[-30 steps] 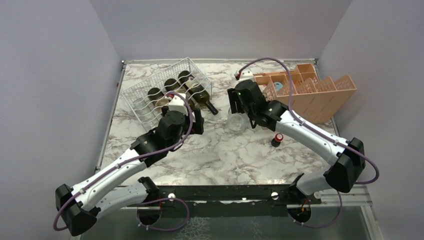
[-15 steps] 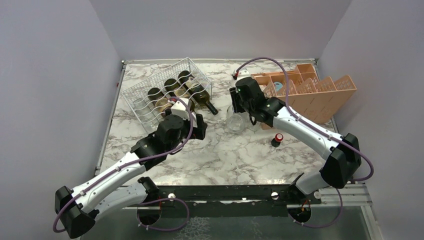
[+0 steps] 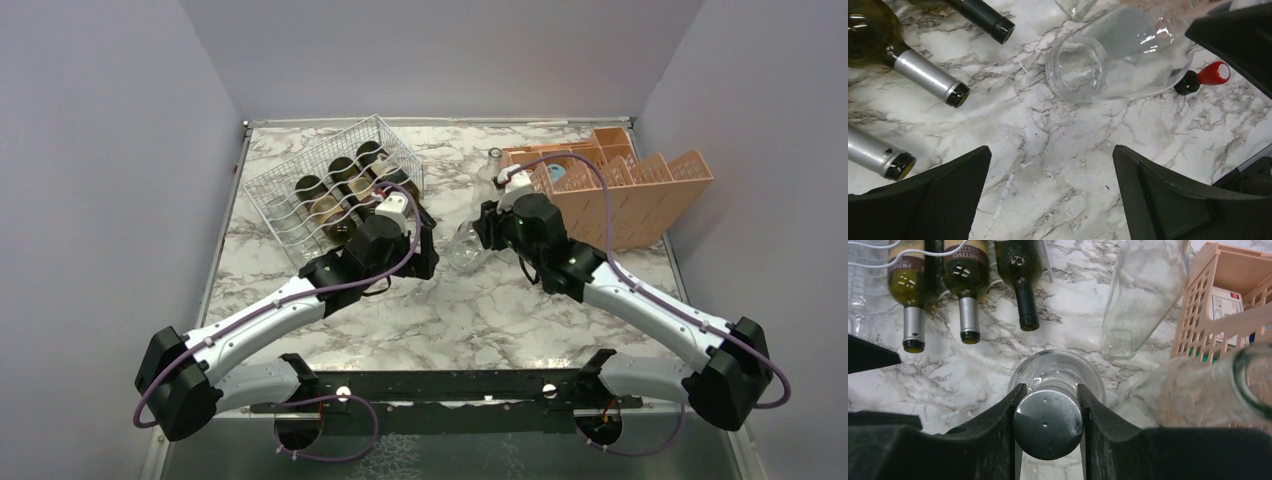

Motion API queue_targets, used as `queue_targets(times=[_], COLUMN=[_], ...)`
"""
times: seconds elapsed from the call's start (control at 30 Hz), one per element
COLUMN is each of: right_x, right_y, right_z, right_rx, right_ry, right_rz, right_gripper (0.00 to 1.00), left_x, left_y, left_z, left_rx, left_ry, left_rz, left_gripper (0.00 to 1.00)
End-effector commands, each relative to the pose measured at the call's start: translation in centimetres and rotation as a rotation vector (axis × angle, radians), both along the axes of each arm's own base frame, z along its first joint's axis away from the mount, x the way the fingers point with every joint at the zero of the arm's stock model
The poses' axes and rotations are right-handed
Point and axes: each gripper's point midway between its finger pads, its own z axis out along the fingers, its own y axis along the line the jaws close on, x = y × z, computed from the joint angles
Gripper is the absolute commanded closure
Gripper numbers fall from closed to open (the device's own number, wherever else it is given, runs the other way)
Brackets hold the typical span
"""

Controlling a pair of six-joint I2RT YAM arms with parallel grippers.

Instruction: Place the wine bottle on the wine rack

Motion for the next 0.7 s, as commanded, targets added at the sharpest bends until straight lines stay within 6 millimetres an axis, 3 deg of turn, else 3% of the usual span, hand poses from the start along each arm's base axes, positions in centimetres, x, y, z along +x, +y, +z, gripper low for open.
queue_targets(times=[0.0,0.17,0.37,0.67], right_x=[-3.9,-7.4,-11.0,-13.0], right_y=[-0.4,-2.9,-3.6,-2.9], right_z=[-2.8,-4.3,-6.3,-7.9], right_rx=[0.059,0.056,0.089,0.049], right_ry=[0.127,0.236,0.369,0.487], right_rz=[0.048,0.025,0.060,0.142], right_gripper=[0.99,0.99,0.99,0.99], left_x=[0.5,1.4,2.8,4.0], left_y=[-2.7,-3.6,-4.2,-3.3], left_z=[1.8,0.7,-0.7,-1.3], left_rx=[-0.118,-0.120,-0.105,-0.084], left_ry=[0.025,0.059,0.105,0.118], left_rz=[-0.033,-0.032,-0.020,-0.003], left_gripper=[0.01,0.01,0.01,0.01])
